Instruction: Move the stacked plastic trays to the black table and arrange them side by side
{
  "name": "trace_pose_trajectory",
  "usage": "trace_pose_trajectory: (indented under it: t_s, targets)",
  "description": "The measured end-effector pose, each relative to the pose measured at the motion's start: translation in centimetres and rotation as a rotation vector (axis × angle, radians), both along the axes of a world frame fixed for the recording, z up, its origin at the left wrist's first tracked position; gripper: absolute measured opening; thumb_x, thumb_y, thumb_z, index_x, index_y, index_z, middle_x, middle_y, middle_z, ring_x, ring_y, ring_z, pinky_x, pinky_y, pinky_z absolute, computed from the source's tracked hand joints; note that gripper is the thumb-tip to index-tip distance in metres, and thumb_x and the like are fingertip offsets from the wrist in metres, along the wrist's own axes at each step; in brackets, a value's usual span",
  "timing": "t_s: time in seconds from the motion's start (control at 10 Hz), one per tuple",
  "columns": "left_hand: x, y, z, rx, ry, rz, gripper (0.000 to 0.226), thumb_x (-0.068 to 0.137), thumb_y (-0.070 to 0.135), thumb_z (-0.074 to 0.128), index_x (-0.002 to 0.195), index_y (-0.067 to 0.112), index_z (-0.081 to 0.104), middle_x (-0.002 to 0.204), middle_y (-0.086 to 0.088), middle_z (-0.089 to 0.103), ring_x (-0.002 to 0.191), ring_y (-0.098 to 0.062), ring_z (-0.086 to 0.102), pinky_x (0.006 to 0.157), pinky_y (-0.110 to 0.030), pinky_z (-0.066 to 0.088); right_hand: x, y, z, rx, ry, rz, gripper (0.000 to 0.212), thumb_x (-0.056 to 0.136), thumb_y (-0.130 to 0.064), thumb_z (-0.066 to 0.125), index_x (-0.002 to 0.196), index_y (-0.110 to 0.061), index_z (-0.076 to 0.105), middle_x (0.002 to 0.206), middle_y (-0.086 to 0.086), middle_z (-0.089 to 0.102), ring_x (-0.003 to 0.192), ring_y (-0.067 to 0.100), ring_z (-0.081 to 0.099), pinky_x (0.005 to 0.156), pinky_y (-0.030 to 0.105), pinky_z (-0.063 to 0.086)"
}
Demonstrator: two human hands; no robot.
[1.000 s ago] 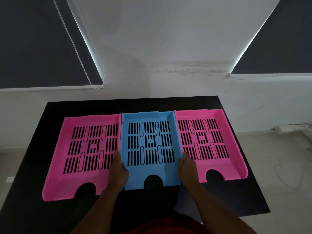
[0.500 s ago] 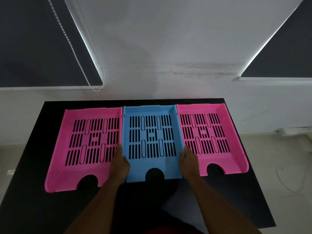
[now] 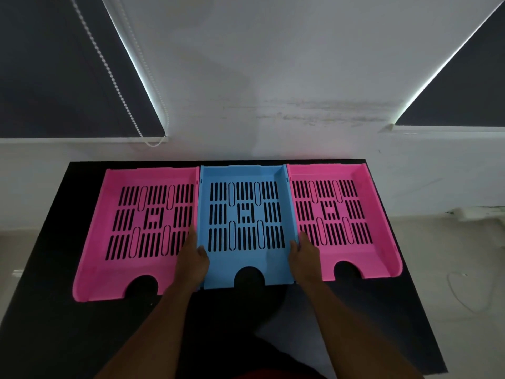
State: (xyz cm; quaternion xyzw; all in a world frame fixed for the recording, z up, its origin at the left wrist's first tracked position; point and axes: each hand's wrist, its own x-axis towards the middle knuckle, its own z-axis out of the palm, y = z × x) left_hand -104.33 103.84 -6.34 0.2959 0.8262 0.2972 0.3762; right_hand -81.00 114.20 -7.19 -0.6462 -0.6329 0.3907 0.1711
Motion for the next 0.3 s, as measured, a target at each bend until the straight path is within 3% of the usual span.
trace_pose_trajectory:
  t_s: [0.1,0.2,0.3]
  targets:
    - [-0.6,-0.9,0.0,-0.001,0.0,-0.024,0.07,0.1,0.021,0.048,0.157,0.024,0.008,0.155,-0.016,0.038,0.112,-0.026,0.063,0.095,-0.038,0.054,0.2,0.2,0.7,-0.097,0.003,0.012,0.022,0.102,-0.011,0.047,0.123,-0.003,0.051,0.093,0.006,0.064,0.078,0.02,0.066,0.07,0.035,0.061]
    - [-1.1,-2.4,-1.3,0.06,0.097,-0.054,0.077,0.089,0.057,0.049,0.153,0.031,0.013,0.158,-0.009,0.03,0.142,-0.036,0.039,0.107,-0.059,0.041,0.3,-0.4,2.1,-0.121,0.019,0.006,0.047,0.102,-0.013,0.048,0.147,-0.003,0.035,0.097,-0.002,0.06,0.076,0.007,0.062,0.066,0.016,0.052]
    - [0.6,-4.0,-0.1,0.125,0.233,-0.128,0.078,0.096,0.045,0.05,0.157,0.026,0.005,0.165,0.005,0.004,0.152,-0.019,0.005,0.12,-0.043,0.014,0.6,-1.8,5.5,-0.07,0.094,-0.038,0.053,0.103,-0.012,0.047,0.153,-0.005,0.029,0.123,0.0,0.055,0.107,0.014,0.06,0.081,0.011,0.042]
